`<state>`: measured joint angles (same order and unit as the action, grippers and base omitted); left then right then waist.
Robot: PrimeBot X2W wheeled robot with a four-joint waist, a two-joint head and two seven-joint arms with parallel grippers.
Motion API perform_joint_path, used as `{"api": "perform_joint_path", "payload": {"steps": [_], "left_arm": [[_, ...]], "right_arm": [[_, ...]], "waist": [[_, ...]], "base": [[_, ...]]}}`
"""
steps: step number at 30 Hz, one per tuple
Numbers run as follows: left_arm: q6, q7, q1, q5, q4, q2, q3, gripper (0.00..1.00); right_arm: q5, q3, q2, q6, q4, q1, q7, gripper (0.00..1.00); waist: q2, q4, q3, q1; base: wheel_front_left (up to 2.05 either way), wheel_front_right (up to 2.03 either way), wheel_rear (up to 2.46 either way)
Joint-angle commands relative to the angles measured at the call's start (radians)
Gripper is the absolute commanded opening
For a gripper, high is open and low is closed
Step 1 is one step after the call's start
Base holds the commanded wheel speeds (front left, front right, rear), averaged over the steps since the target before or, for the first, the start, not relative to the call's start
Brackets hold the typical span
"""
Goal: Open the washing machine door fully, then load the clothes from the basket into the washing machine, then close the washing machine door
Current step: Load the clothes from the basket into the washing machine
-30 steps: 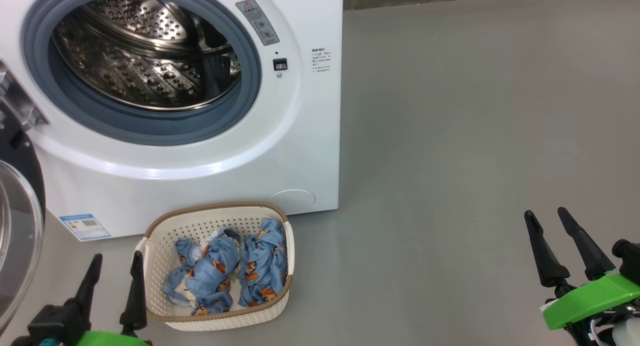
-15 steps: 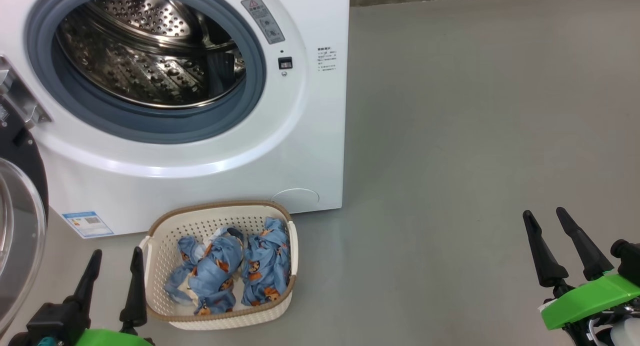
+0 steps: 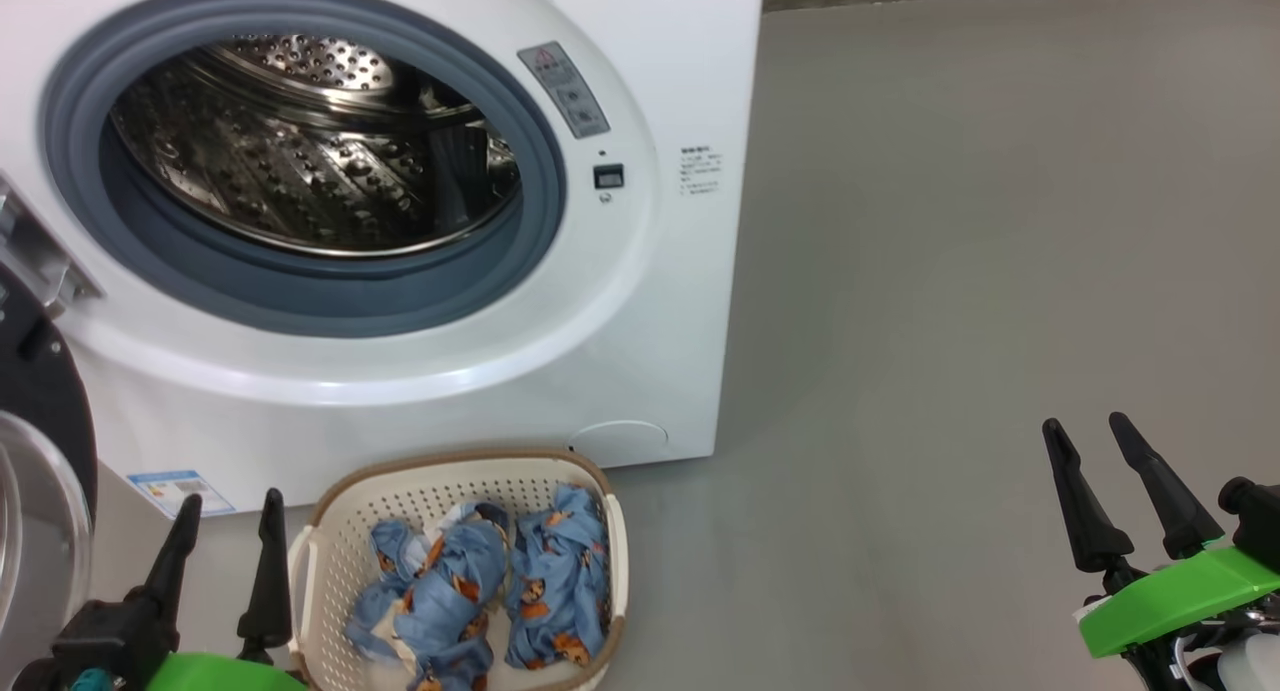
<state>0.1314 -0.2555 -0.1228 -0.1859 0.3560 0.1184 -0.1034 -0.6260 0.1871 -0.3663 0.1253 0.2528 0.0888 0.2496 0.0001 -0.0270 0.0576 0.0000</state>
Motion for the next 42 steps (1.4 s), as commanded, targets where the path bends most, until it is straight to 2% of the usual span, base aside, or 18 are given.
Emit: {"api": "perform_joint_path", "payload": {"steps": [1,19,29,42], "left_arm": [[-0.001,-0.006,-0.035,-0.007,-0.030,0.024,-0.031,1.00],[-0.001,-0.006,-0.027,0.002,0.026,-0.003,0.002,1.00],[-0.001,-0.006,-0.058,-0.010,0.210,-0.032,0.032,1.00],[-0.001,-0.006,-0.258,-0.039,0.472,-0.044,0.149,1.00]], "right_arm": [[-0.001,0.011,-0.022,0.005,-0.024,0.019,0.012,1.00],[-0.001,0.021,-0.021,0.005,-0.029,0.036,0.012,1.00],[0.002,0.022,-0.007,0.005,-0.045,0.069,0.012,1.00],[-0.003,0.027,-0.008,0.005,-0.066,0.151,0.012,1.00]], "waist": [[-0.0001,0.001,0.002,0.0000],[-0.0001,0.001,0.025,0.0000],[-0.0001,-0.014,0.107,0.0000],[-0.0001,-0.035,0.276,0.0000]], "base": [[0.82,-1.05,0.23],[0.15,-0.15,0.00],[0.00,0.00,0.00],[0.00,0.00,0.00]]}}
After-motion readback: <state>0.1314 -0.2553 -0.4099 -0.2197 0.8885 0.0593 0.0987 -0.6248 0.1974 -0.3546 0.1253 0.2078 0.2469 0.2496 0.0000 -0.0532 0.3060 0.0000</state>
